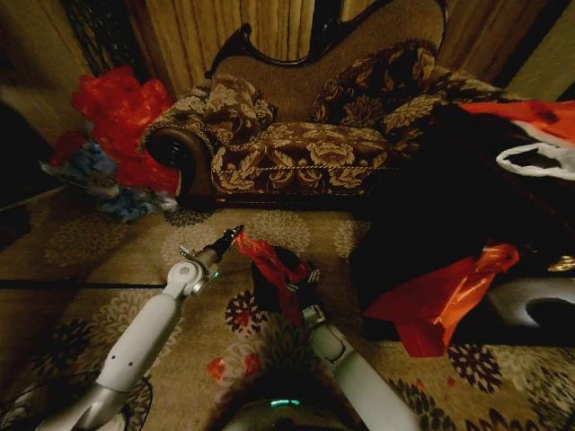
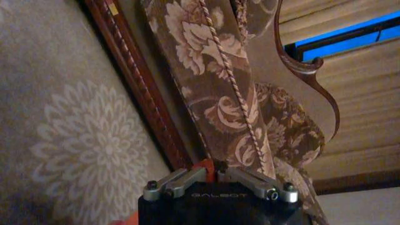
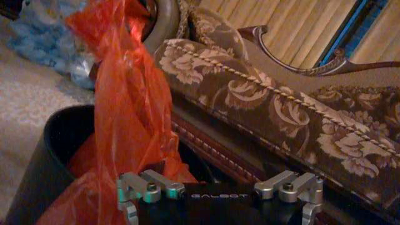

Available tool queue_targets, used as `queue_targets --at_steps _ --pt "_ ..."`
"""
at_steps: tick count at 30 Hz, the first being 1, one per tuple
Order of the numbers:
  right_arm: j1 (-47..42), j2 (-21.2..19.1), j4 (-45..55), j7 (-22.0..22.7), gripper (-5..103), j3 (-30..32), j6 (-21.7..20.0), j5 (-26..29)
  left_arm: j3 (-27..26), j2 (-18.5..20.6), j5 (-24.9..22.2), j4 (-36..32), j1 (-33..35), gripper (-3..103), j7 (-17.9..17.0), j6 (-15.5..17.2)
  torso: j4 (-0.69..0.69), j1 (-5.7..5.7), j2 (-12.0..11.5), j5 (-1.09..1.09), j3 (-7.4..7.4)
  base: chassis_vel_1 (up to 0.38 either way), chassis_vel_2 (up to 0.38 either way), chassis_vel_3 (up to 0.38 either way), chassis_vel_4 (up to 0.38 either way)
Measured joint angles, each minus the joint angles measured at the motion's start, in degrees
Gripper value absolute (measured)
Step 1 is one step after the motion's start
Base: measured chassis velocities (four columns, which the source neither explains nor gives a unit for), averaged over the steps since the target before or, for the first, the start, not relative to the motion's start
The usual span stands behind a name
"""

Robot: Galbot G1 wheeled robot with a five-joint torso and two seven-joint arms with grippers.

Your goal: Place a garbage bag over the trash bin.

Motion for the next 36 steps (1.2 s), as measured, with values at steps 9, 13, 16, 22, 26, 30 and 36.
queue_targets --at_steps 9,13,16,22,26,30,36 --pt "0.23 2.83 2.58 -0.98 100 -5.69 0.16 2.47 0.25 -0.25 0.02 -0.54 0.15 0 0.02 0.04 0.0 0.0 0.0 0.0 0.0 0.0 0.0 0.0 0.0" --pt "2.29 5.09 0.88 -0.65 100 -6.95 -0.41 3.13 0.14 -0.19 0.04 -0.67 0.53 0 -0.01 0.05 0.01 0.0 0.0 -0.01 0.0 0.0 0.0 0.0 0.0" --pt "3.91 6.04 -0.89 -0.01 100 -7.07 -0.71 3.43 0.04 -0.18 0.09 -0.84 0.76 0 -0.02 0.05 0.01 0.0 0.0 -0.01 0.0 0.0 0.0 0.0 0.0" --pt "4.77 5.43 -2.5 1.3 100 -6.48 -3.68 5.05 -0.24 -0.17 0.12 -0.85 0.82 0 -0.02 0.06 0.0 0.0 0.0 -0.01 0.0 0.0 0.0 0.0 0.0" --pt "3.93 4.82 -2.97 1.82 100 -5.62 -3.82 5.03 -0.43 -0.23 0.1 -0.68 0.76 0 0.02 0.06 0.0 0.0 0.0 -0.01 0.0 0.0 0.0 0.0 0.0" --pt "3.07 4.45 -2.75 2.38 100 -4.99 -3.78 5.24 -0.81 -0.23 0.09 -0.42 0.73 0 0.03 0.06 0.0 0.0 0.0 0.01 0.0 0.0 0.0 0.0 0.0" --pt "0.84 1.85 0.13 3.41 100 -2.7 -2.4 3.74 -2.07 0.14 0.07 0.17 1.17 0 0.2 0.11 0.0 0.0 0.0 0.01 0.0 0.0 0.0 0.0 0.0"
